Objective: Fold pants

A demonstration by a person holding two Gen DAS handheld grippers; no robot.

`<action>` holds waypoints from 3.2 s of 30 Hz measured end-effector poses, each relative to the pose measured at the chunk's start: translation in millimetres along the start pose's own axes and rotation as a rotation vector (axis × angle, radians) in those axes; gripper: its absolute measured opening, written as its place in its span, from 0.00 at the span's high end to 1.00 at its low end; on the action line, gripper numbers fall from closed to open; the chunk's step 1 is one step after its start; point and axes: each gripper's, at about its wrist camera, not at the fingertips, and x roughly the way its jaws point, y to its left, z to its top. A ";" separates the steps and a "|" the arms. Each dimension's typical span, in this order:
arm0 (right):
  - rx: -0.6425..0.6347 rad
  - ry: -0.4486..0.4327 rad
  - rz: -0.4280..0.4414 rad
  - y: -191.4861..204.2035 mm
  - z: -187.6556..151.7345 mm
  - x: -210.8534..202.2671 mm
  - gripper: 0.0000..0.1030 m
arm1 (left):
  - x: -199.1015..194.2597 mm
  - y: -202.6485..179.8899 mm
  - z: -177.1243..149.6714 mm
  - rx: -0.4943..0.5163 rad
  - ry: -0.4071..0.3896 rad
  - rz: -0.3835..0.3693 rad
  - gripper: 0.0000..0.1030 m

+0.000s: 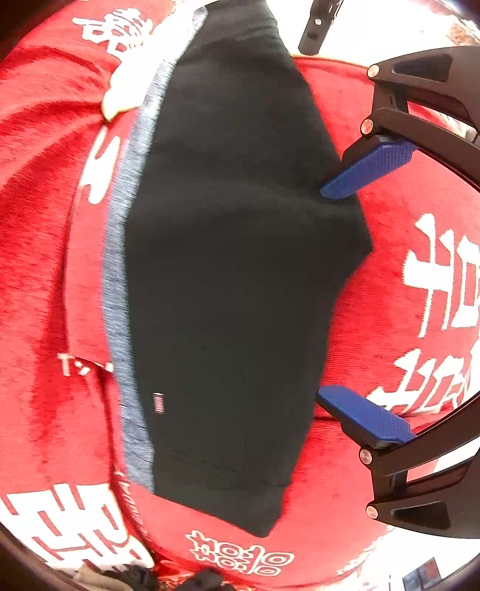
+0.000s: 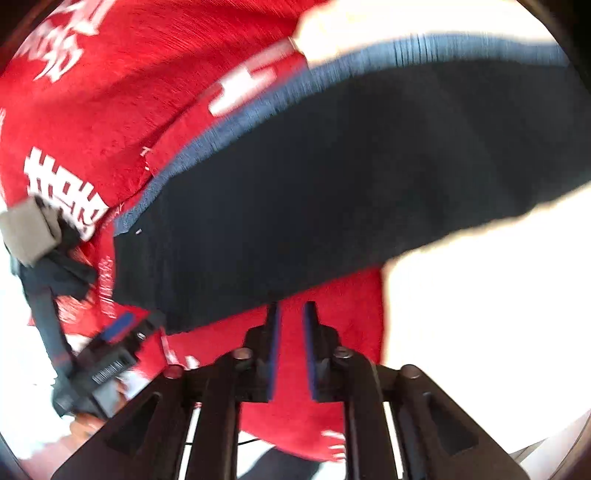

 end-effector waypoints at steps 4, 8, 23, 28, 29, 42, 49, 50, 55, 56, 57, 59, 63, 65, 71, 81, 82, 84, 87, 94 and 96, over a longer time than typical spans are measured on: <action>-0.110 -0.100 -0.124 5.6 21.8 -18.9 0.74 | 10.5 -14.3 20.4 -0.004 -0.007 0.003 0.00; -0.112 -0.043 -0.218 -16.2 34.0 8.3 0.75 | 53.9 -23.4 32.8 0.018 0.084 0.076 0.00; 0.062 -0.044 -0.166 -70.4 -7.8 -37.8 0.64 | 36.6 -50.9 39.5 0.080 0.098 0.111 0.00; 0.133 -0.081 -0.166 -105.8 -16.0 -60.3 0.63 | 27.4 -91.0 48.0 0.162 0.078 0.097 0.00; 0.145 -0.085 -0.165 -111.9 -17.4 -63.4 0.63 | 26.9 -98.9 49.4 0.176 0.076 0.094 0.00; 0.291 -0.195 -0.127 -192.5 -19.7 -109.3 0.63 | 24.4 -214.2 63.4 0.342 0.051 0.036 0.00; 0.465 -0.339 -0.059 -255.2 0.4 -140.2 0.63 | 27.5 -283.2 81.1 0.375 0.007 -0.022 0.00; 0.482 -0.368 -0.050 -264.0 6.0 -145.3 0.63 | 29.3 -290.7 82.1 0.376 0.000 -0.024 0.00; 0.550 -0.424 0.035 -290.9 29.7 -153.3 0.89 | 45.3 -318.3 81.1 0.369 0.018 -0.020 0.00; 0.552 -0.419 0.030 -291.5 31.2 -154.3 0.89 | 46.9 -319.9 80.0 0.371 0.014 -0.014 0.00; 0.552 -0.411 0.025 -291.9 30.5 -154.1 0.89 | 48.4 -320.8 78.8 0.374 0.008 -0.009 0.00; 0.551 -0.388 -0.002 -291.3 30.5 -145.7 0.89 | 50.2 -319.9 77.7 0.366 0.007 -0.021 0.00; 0.600 -0.365 -0.081 -298.8 20.0 -141.9 0.89 | 52.2 -316.1 82.1 0.361 0.016 -0.034 0.00; 0.620 -0.383 -0.095 -304.6 7.6 -155.1 0.87 | 52.1 -318.2 82.5 0.374 0.007 -0.024 0.00; 0.384 -0.452 -0.065 -266.4 37.4 -180.8 0.87 | 49.1 -322.3 76.3 0.368 -0.012 -0.018 0.00; 0.047 -0.251 -0.046 -202.3 147.8 -89.8 0.79 | 60.0 -313.3 79.1 0.367 -0.015 -0.031 0.00; 0.058 -0.277 -0.071 -204.6 151.9 -92.9 0.79 | 60.2 -312.6 79.2 0.366 -0.013 -0.033 0.00; 0.121 -0.331 -0.171 -220.1 151.9 -107.7 0.79 | 61.0 -311.3 80.2 0.365 -0.014 -0.038 0.00; 0.264 -0.361 -0.118 -251.5 148.1 -129.2 0.76 | 62.7 -309.2 82.3 0.360 -0.014 -0.042 0.00; 0.405 -0.364 0.150 -272.5 77.8 -156.3 0.57 | 62.8 -306.9 83.6 0.357 -0.009 -0.044 0.00; 0.454 -0.337 0.221 -274.4 53.9 -147.8 0.57 | 64.8 -305.0 86.5 0.357 -0.008 -0.044 0.00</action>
